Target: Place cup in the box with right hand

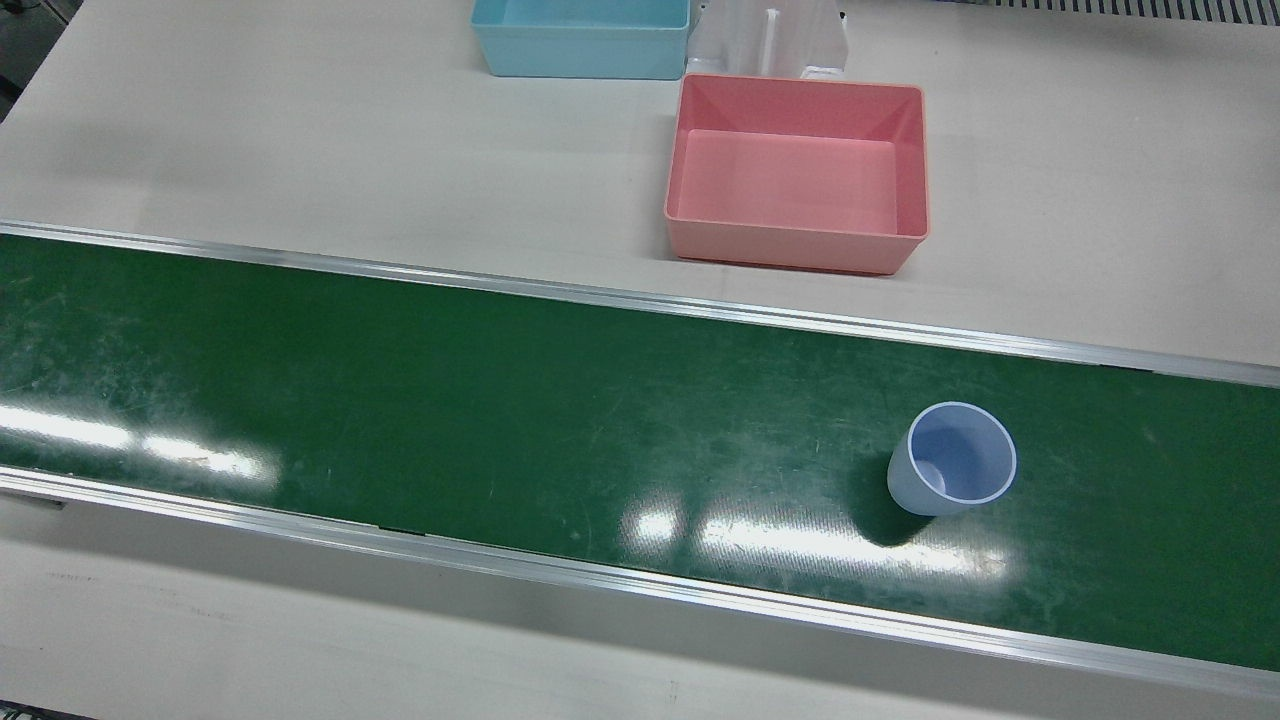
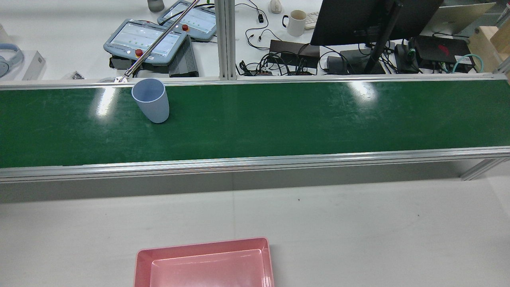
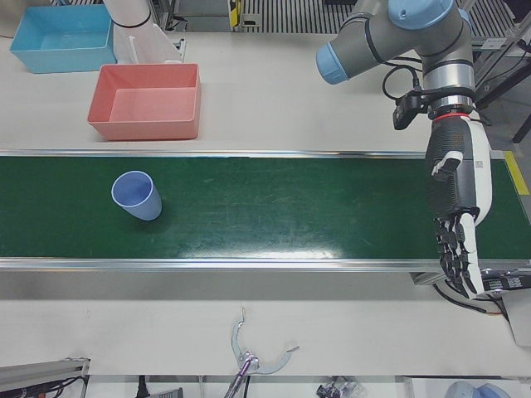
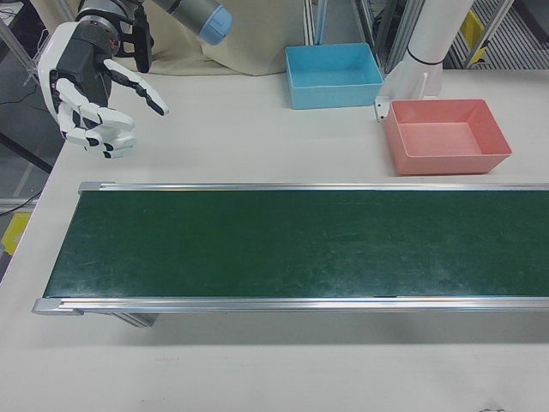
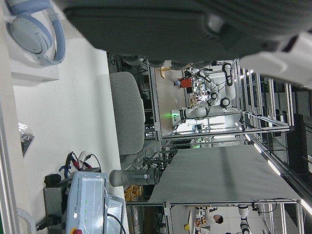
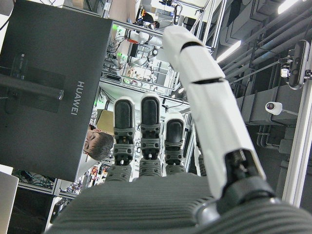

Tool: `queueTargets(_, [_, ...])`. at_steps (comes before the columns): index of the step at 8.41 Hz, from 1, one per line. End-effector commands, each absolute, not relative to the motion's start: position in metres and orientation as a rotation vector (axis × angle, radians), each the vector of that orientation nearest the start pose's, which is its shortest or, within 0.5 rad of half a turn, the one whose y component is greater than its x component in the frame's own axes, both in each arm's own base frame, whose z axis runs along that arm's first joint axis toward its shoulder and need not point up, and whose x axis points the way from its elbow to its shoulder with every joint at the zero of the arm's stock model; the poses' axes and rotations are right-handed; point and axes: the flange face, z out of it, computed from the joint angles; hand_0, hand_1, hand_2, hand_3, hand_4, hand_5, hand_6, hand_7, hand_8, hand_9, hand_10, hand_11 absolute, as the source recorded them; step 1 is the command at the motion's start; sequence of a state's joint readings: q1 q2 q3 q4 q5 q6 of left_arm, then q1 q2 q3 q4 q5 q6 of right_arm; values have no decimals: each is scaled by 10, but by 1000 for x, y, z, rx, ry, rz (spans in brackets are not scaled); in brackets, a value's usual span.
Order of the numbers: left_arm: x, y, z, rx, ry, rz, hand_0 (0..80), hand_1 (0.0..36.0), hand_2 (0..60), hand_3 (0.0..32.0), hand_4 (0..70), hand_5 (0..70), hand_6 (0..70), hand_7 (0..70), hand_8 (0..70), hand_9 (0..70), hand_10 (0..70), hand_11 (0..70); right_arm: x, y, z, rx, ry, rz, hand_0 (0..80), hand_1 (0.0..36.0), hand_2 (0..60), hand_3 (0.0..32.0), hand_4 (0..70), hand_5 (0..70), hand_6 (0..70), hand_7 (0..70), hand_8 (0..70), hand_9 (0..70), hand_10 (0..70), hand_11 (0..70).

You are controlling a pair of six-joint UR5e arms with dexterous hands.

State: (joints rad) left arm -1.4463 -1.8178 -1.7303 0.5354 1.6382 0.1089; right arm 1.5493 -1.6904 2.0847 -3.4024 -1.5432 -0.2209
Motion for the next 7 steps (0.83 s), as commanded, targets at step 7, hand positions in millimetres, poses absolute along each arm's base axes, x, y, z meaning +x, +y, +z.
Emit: queueTargets(7, [-58, -561, 531, -88, 1940, -2185, 0, 0, 0, 0, 0, 0, 0, 0, 0, 0, 0, 0, 127, -426, 519, -276, 2459, -2153, 800, 360, 163, 0, 153, 197, 187, 651, 368, 463, 283, 442])
